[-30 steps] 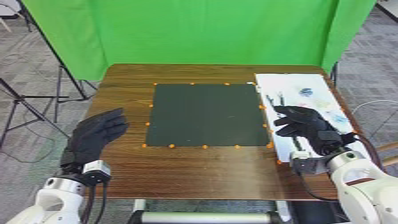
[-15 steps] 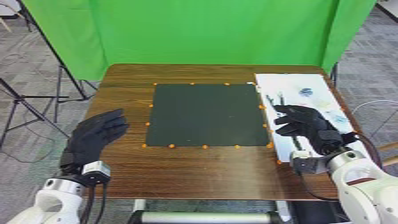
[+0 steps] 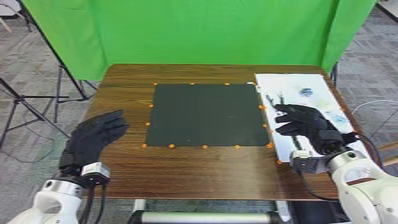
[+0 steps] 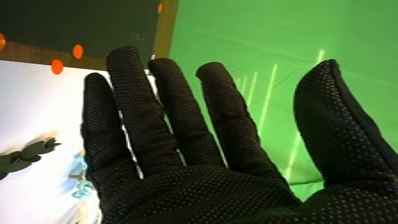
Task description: Arrange flowers
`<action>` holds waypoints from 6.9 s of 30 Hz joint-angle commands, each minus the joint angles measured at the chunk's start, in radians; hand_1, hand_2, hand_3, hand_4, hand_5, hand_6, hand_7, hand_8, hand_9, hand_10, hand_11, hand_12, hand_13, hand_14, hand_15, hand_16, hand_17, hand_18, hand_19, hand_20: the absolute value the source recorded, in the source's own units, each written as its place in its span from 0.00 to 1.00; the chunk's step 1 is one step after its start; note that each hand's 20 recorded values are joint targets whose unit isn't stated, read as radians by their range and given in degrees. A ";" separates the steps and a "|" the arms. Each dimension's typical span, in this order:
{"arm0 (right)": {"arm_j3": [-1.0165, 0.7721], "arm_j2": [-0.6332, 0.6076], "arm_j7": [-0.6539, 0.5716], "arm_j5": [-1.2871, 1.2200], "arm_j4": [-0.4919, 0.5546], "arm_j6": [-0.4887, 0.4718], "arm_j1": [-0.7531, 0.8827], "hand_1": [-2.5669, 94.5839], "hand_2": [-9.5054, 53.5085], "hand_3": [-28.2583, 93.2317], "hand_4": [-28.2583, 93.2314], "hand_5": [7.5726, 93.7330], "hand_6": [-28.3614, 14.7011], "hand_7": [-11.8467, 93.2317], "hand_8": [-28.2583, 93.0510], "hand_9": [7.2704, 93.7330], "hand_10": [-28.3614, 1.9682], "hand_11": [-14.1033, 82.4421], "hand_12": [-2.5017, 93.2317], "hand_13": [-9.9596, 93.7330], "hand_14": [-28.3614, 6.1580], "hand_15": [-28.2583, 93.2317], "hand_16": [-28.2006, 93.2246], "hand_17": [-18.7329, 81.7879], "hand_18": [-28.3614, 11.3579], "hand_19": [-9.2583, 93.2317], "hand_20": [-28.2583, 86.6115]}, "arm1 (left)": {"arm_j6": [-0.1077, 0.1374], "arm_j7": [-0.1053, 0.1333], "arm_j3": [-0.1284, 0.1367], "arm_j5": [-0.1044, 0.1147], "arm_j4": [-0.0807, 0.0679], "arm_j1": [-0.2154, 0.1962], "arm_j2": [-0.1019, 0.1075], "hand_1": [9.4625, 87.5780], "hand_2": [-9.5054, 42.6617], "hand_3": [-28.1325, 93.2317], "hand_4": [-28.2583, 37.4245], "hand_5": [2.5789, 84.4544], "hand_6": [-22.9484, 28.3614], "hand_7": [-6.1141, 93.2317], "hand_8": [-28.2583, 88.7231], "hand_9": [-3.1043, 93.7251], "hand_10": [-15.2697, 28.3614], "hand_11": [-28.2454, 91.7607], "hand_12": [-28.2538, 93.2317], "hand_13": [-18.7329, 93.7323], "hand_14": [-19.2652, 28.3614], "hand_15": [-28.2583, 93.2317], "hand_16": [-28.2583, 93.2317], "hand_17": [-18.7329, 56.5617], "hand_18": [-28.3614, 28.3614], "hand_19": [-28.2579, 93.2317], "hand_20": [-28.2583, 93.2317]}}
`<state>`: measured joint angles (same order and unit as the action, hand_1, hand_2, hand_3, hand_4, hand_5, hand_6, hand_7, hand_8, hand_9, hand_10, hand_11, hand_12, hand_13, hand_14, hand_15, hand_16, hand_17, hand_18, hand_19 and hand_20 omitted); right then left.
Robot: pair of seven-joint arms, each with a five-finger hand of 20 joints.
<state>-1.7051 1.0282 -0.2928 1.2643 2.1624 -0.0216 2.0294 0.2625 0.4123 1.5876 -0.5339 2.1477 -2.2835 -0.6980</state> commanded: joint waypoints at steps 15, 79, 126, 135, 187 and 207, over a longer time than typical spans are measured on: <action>0.188 -0.140 -0.438 0.774 0.109 0.183 -0.044 0.32 0.10 0.89 0.02 0.57 0.50 0.55 0.09 0.60 0.42 0.95 0.36 0.68 0.45 1.00 0.47 0.51 0.15 0.99 0.53 | -0.002 0.010 0.018 -0.005 0.016 -0.045 -0.010 0.22 0.25 0.90 0.16 0.52 0.69 0.25 0.15 0.44 0.86 0.51 0.32 0.39 1.00 0.74 0.12 0.13 0.90 0.71 0.31; 0.436 -0.157 -0.682 1.179 -0.078 -0.179 -0.133 0.38 0.09 0.86 0.03 0.65 0.46 0.59 0.23 0.67 0.29 0.88 0.35 0.74 0.41 0.94 0.45 0.58 0.06 1.00 0.48 | -0.018 -0.022 0.003 -0.010 0.011 -0.020 -0.015 0.22 0.25 0.90 0.16 0.53 0.69 0.25 0.15 0.44 0.85 0.51 0.32 0.39 1.00 0.74 0.12 0.13 0.90 0.71 0.32; 0.410 -0.217 -0.597 1.201 -0.077 0.047 -0.158 0.54 0.10 0.87 0.00 0.86 0.56 0.44 0.42 0.84 0.48 0.78 0.33 0.85 0.54 0.89 0.46 0.66 0.10 1.00 0.55 | 0.006 0.043 0.026 0.021 0.017 -0.062 0.028 0.23 0.26 0.90 0.16 0.53 0.70 0.25 0.15 0.44 0.85 0.52 0.32 0.39 1.00 0.74 0.12 0.13 0.90 0.71 0.32; 0.432 -0.242 -0.639 1.256 -0.067 0.084 -0.201 0.54 0.10 0.88 0.00 0.86 0.56 0.43 0.43 0.85 0.48 0.78 0.33 0.85 0.54 0.89 0.46 0.67 0.11 1.00 0.56 | 0.006 0.046 0.023 0.022 0.017 -0.063 0.033 0.23 0.26 0.90 0.16 0.53 0.70 0.25 0.15 0.44 0.86 0.51 0.32 0.39 1.00 0.74 0.12 0.13 0.90 0.71 0.32; 0.536 -0.197 -0.654 1.231 -0.158 -0.458 -0.215 0.62 0.02 0.80 0.00 0.86 0.52 0.32 0.36 0.85 0.50 0.51 0.40 0.81 0.51 0.87 0.45 0.67 0.15 1.00 0.49 | -0.023 0.011 0.056 -0.001 0.018 -0.068 0.012 0.23 0.26 0.91 0.18 0.53 0.69 0.25 0.15 0.44 0.86 0.51 0.32 0.39 1.00 0.74 0.12 0.13 0.90 0.71 0.32; 0.474 -0.224 -0.636 1.218 -0.102 -0.227 -0.234 0.60 0.04 0.85 0.00 0.87 0.57 0.35 0.44 0.86 0.49 0.58 0.42 0.84 0.56 0.89 0.47 0.71 0.18 1.00 0.58 | -0.016 0.009 0.073 0.000 0.025 -0.089 0.014 0.23 0.26 0.91 0.18 0.53 0.70 0.25 0.15 0.44 0.86 0.51 0.32 0.39 1.00 0.74 0.12 0.13 0.90 0.71 0.32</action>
<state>-1.2208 0.8308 -0.9216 2.4790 2.0524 -0.2769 1.7942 0.2494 0.4273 1.6463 -0.5295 2.1599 -2.3476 -0.6798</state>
